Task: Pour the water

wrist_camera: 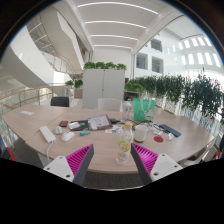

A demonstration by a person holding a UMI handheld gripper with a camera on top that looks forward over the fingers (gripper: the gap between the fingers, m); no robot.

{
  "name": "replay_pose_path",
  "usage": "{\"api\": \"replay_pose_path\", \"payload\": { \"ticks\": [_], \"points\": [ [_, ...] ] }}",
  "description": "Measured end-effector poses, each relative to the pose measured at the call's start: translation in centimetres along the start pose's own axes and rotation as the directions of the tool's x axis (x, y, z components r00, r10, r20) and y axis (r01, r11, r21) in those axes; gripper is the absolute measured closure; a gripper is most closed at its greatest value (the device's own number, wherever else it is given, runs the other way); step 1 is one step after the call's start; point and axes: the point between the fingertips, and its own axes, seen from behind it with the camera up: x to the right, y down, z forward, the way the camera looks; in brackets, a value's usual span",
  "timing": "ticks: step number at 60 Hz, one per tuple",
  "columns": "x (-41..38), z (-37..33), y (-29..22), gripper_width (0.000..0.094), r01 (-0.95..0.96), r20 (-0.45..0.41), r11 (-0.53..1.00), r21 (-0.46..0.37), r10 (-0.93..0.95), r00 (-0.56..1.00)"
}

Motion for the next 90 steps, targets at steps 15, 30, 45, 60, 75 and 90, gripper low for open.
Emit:
{"api": "replay_pose_path", "payload": {
  "ticks": [15, 30, 45, 60, 75, 90],
  "points": [
    [5.2, 15.1, 5.7, 0.0125, -0.051, -0.026, 0.998, 0.04, 0.053, 0.998],
    [6.4, 23.6, 6.4, 0.0261, -0.054, -0.014, 0.994, 0.094, 0.055, 0.998],
    [6.0, 26.3, 5.9, 0.0447, 0.03, -0.039, 0.99, 0.138, -0.025, 0.999],
    [3.6, 28.7, 2.8, 0.0589, -0.169, 0.137, 0.985, -0.032, 0.172, 0.976],
    [6.6, 34.4, -6.3, 0.0608, -0.853, 0.189, 0.462, -0.243, 0.885, 0.426],
    [7.8, 38.3, -8.0, 0.059, -0.811, 0.05, -0.367, -0.455, 0.899, -0.435]
  ]
}}
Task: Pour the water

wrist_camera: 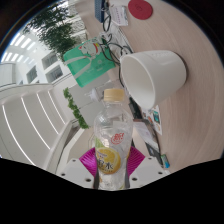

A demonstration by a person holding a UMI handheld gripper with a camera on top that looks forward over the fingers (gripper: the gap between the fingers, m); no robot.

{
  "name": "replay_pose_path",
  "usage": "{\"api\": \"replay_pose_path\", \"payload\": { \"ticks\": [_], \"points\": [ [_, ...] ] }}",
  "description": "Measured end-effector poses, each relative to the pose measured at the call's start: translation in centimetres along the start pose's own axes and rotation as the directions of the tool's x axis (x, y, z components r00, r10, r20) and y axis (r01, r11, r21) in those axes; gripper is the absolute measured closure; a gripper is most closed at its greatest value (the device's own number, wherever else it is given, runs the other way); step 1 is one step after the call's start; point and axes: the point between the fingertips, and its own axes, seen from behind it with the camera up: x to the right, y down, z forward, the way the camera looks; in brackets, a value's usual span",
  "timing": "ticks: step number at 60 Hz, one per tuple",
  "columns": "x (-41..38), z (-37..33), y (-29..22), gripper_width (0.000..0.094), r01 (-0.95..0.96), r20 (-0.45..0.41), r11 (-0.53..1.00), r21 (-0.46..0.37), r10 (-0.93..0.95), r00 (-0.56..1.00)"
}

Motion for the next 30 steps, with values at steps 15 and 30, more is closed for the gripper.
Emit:
{"api": "replay_pose_path", "payload": {
  "ticks": [15, 30],
  "points": [
    [-2.7, -0.7, -1.5, 0.0591, -0.283, 0.128, 0.959, -0.003, 0.281, 0.951],
    [-2.5, -0.3, -2.0, 0.0581, -0.291, 0.109, 0.957, -0.005, 0.29, 0.951]
  ]
}}
